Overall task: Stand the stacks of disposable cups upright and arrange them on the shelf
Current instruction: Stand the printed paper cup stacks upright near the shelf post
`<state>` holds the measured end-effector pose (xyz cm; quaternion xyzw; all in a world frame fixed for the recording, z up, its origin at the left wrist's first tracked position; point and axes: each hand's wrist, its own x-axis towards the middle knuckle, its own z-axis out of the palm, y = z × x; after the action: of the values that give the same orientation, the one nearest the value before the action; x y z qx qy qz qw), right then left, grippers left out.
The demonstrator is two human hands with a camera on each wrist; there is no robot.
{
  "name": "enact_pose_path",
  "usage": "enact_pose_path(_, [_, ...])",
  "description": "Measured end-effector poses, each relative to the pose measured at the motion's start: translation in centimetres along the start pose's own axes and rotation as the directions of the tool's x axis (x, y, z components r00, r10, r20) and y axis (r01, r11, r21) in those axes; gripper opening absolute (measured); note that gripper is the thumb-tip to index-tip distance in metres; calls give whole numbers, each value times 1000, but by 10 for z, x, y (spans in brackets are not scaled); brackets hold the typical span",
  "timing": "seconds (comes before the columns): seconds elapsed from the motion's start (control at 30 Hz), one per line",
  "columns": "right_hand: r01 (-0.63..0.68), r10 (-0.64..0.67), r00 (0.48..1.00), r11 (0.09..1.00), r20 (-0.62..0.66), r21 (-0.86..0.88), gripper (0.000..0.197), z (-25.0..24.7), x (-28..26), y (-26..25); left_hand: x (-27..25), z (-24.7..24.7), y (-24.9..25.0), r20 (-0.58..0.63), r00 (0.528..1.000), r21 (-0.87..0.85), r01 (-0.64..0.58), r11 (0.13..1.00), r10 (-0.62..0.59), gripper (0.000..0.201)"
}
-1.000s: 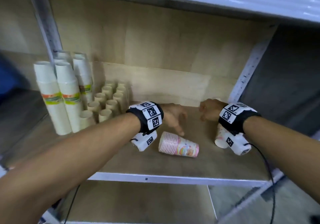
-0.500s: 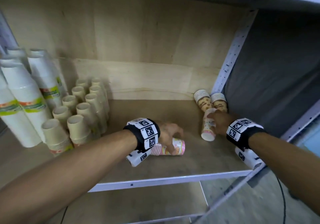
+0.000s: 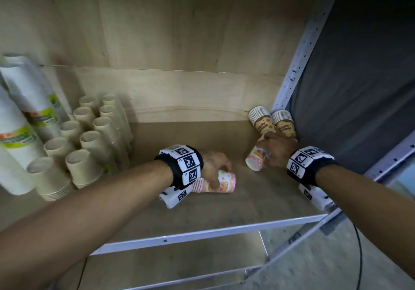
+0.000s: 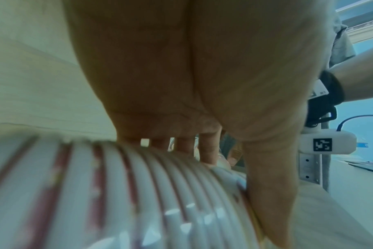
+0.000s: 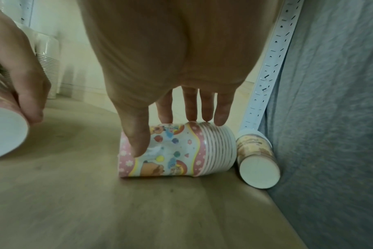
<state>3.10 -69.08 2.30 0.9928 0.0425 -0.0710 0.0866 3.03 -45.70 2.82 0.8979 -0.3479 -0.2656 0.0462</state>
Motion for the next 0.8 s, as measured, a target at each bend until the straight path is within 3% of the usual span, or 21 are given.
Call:
enact_pose_path(0.2, [48,-47,999,998,9,-46,74,4,7,-2,0,0,1,0,1000,14,-3,1000,3,74])
enact_pose_path(0.47, [160,-171,985,948,-16,-276,48,12,18,-23,-6,-1,-1,-34,999,-4,5,1000,-6,77])
enact_pose_path(0.63, [179,-202,978,944,-55,-276,49,3,21,-29,-15,-12,-11,-97,995,-62,31,998,-37,80])
enact_pose_path(0.8, [90,-113,985,982,-128,-167,54,-16,24,-42,-26,-30,-23,-194,979,-142,38,989,-66,91])
